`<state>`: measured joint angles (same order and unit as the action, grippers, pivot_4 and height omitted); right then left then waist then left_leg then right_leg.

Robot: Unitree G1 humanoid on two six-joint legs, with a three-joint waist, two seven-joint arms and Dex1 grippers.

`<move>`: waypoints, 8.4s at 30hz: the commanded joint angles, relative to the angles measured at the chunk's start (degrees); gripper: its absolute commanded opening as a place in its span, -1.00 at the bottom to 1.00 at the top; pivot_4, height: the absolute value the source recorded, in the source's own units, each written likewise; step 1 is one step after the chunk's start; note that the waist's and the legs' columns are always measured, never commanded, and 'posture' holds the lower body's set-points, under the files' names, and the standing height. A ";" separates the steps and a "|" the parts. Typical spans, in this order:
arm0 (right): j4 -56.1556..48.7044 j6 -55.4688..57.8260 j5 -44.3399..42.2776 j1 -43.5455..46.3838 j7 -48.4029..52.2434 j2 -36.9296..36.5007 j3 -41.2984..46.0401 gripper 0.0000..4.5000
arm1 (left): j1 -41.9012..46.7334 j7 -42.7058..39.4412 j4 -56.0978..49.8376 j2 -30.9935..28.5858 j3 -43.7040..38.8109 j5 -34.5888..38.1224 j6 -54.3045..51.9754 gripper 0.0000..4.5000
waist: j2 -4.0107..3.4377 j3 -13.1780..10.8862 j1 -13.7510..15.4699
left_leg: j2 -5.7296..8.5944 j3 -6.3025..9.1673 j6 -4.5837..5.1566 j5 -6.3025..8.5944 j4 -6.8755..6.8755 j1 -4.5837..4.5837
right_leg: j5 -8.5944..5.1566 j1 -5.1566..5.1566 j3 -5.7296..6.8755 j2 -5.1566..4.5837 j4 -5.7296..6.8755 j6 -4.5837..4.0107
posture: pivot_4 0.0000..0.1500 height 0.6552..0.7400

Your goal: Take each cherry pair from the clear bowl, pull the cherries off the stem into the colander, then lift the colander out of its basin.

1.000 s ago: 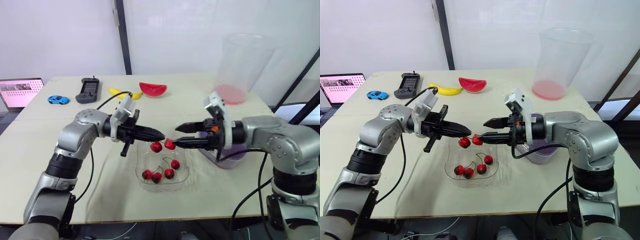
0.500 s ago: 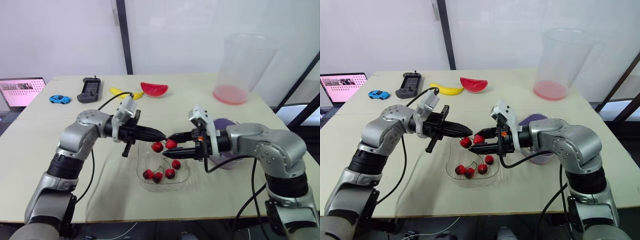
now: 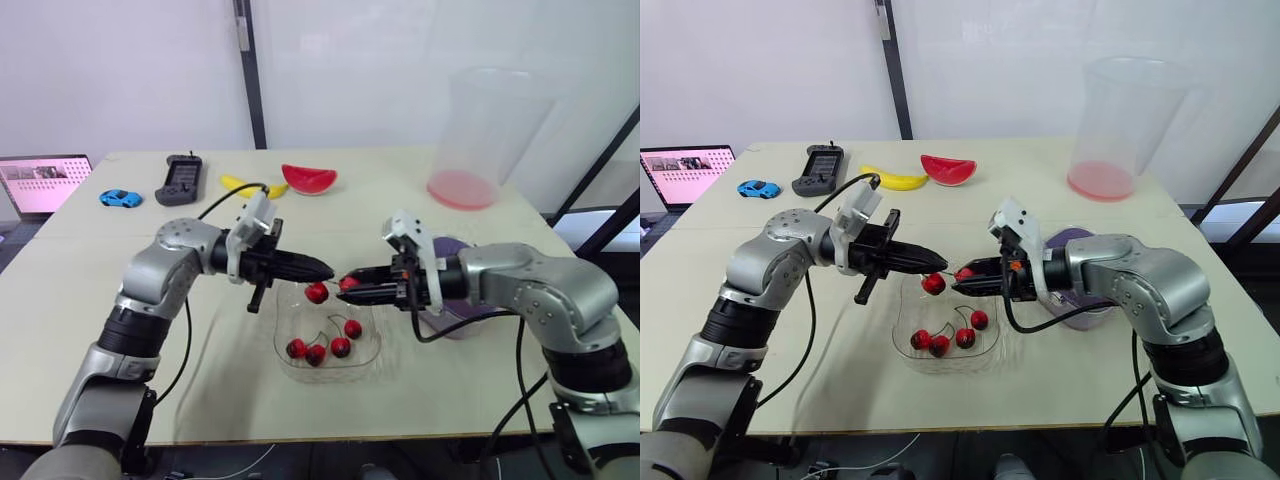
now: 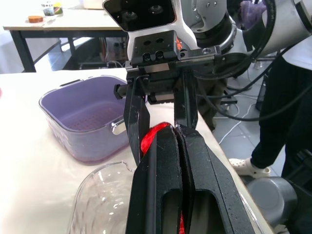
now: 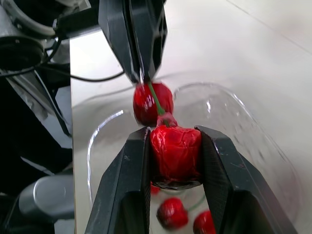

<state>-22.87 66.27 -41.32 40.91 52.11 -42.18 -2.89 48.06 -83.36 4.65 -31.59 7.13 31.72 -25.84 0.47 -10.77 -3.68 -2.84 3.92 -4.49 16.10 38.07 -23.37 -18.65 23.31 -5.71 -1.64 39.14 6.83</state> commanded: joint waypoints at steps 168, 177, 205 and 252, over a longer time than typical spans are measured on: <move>5.70 -6.33 -1.66 13.13 19.45 -16.43 2.01 1.00 | -34.94 19.88 7.78 -16.26 -18.37 1.72 -16.24 -0.62 | -0.13 -0.09 1.21 | -0.05 -0.11 0.03 0.02 -0.04 0.04 | -0.01 0.05 -0.03 -0.03 -0.02 -0.01 | 1.00 0.95; 7.05 -6.44 -1.21 13.09 17.59 -17.31 2.48 1.00 | -31.81 20.66 11.97 -17.32 -23.72 2.79 -14.95 0.98 | -0.16 -0.08 1.19 | -0.05 -0.12 0.02 0.01 -0.04 0.10 | -0.01 0.02 -0.03 -0.02 0.02 -0.01 | 1.00 0.95; -2.45 17.22 -0.33 27.04 5.83 -15.83 -16.03 1.00 | -25.57 6.73 -13.16 -19.01 -19.52 6.08 -0.87 0.98 | -0.21 -0.13 0.94 | -0.08 -0.21 0.01 0.01 -0.08 0.03 | -0.03 0.17 -0.13 0.01 0.01 -0.06 | 1.00 0.95; 10.51 5.71 31.87 32.95 3.76 2.36 -57.17 -0.66 | -37.51 15.14 -21.85 -18.70 -22.20 4.82 1.58 1.00 | -0.18 -0.12 0.97 | -0.07 -0.12 0.01 0.01 -0.07 -0.03 | -0.05 0.22 -0.05 0.00 0.05 -0.09 | 1.00 0.95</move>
<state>-11.99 72.26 -10.19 72.89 55.41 -40.16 -61.61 10.73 -68.44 -16.08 -50.17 -13.28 35.75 -25.41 0.29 -10.89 -2.71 -2.92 3.80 -4.47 16.11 38.00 -23.40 -18.70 23.54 -5.76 -1.64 39.20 6.73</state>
